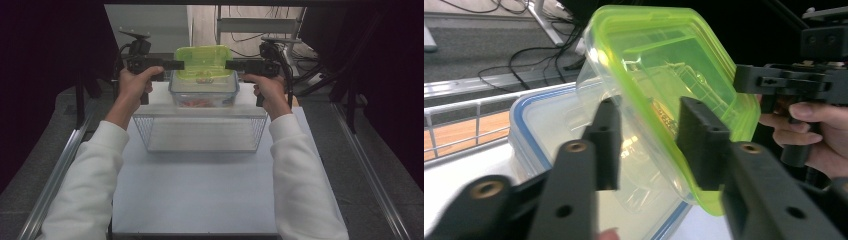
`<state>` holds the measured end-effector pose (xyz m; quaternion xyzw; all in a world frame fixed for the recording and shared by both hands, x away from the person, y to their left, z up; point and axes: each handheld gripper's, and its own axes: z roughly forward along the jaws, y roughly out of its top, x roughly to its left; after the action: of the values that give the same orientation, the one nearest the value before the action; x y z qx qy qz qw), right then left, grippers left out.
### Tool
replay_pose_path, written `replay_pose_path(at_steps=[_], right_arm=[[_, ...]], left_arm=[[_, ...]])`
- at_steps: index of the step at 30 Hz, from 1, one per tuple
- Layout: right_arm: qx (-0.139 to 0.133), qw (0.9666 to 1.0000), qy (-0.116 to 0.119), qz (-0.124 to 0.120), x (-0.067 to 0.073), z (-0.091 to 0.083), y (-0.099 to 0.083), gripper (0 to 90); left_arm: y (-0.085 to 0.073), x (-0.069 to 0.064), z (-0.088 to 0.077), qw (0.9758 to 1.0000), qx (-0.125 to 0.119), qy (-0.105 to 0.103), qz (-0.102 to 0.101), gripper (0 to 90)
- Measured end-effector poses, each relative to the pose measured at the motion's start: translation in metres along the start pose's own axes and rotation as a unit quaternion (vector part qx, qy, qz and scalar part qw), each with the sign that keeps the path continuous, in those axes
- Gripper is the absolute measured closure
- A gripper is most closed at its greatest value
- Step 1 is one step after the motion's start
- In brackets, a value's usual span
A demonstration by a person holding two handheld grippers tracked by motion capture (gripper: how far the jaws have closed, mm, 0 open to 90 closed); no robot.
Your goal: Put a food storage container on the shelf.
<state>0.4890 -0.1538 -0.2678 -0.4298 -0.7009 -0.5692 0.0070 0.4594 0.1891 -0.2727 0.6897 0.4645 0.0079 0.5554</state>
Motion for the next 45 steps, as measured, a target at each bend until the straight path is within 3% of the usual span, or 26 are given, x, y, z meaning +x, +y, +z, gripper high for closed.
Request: replay_pose_path(at_steps=[3,4,8,10,16,23,25,31,36,45], right_arm=[[0.003,1.0,-0.006,0.001,0.0,0.0,-0.001,60.5],[0.002,1.0,-0.004,0.005,-0.001,0.0,-0.001,54.0],[0.003,1.0,-0.007,-0.003,0.0,0.0,-0.002,48.7],[0.003,1.0,-0.003,-0.007,0.003,0.0,-0.002,43.4],[0.0,0.9999,-0.012,-0.008,0.006,-0.005,-0.002,39.4],[-0.011,0.9997,-0.012,-0.016,0.012,-0.015,-0.001,41.6],[-0.009,0.9996,-0.013,-0.021,0.015,-0.019,-0.002,41.6],[-0.01,0.9994,-0.017,-0.028,0.02,-0.028,-0.008,40.9],[-0.002,0.9994,-0.009,-0.034,0.022,-0.033,-0.016,40.0],[0.001,0.9987,0.005,-0.05,0.021,-0.05,-0.037,39.6]], left_arm=[[0.0,0.0,0.003,1.0,-0.002,0.005,0.0,48.5],[0.0,0.0,0.004,1.0,-0.004,0.009,0.002,44.5],[0.0,0.0,0.005,1.0,-0.005,0.001,0.006,37.7],[0.001,-0.001,0.004,0.9997,-0.015,0.016,0.007,30.2],[0.0,0.0,0.0,0.9997,-0.019,0.014,0.008,25.9],[-0.003,-0.004,-0.011,0.9996,-0.024,0.005,0.013,25.0],[-0.006,-0.006,-0.014,0.9995,-0.022,0.011,0.02,24.7],[-0.017,-0.009,-0.024,0.9996,-0.019,-0.001,0.022,23.9],[-0.025,-0.011,-0.029,0.9993,-0.014,-0.006,0.033,22.7],[-0.043,-0.01,-0.035,0.9995,-0.01,-0.012,0.028,22.7]])
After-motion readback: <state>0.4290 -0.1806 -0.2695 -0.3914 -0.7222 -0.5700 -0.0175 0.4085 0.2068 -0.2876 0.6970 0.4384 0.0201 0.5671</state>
